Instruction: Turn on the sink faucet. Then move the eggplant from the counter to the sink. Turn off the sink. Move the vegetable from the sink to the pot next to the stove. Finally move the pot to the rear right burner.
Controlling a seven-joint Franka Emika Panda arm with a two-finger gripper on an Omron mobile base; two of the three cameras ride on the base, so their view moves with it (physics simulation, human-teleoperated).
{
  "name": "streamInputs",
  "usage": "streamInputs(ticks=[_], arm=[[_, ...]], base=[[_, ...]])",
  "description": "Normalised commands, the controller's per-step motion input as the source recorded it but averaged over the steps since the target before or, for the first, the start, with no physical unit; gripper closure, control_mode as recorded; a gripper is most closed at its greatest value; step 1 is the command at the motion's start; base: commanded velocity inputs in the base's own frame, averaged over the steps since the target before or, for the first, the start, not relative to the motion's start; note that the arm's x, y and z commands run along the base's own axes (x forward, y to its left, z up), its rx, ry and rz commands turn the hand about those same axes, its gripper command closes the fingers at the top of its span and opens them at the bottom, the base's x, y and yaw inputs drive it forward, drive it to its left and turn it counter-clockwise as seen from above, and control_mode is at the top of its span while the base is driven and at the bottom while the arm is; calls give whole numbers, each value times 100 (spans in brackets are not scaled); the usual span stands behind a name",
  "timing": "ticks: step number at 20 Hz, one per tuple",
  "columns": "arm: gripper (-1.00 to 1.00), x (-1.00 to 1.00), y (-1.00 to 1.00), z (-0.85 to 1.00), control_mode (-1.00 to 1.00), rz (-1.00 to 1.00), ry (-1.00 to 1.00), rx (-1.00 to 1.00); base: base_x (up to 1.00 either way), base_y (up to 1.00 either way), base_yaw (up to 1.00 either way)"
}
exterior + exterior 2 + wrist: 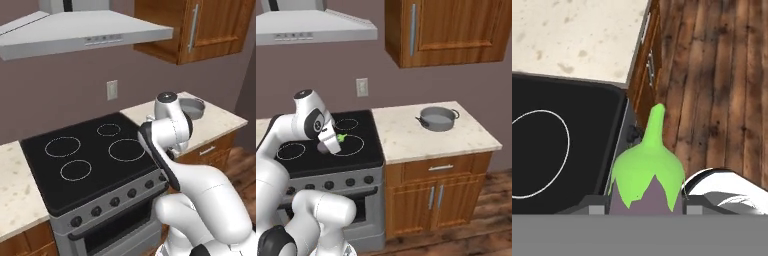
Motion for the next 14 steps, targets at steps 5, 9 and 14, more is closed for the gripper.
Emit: streamInputs(ticks=[5, 9, 14], arm=[[100, 0, 0, 0, 100, 0, 0, 0], [100, 0, 0, 0, 100, 0, 0, 0], [100, 0, 0, 0, 100, 0, 0, 0]], base=[[18, -50, 33], [14, -56, 35], [18, -55, 35]])
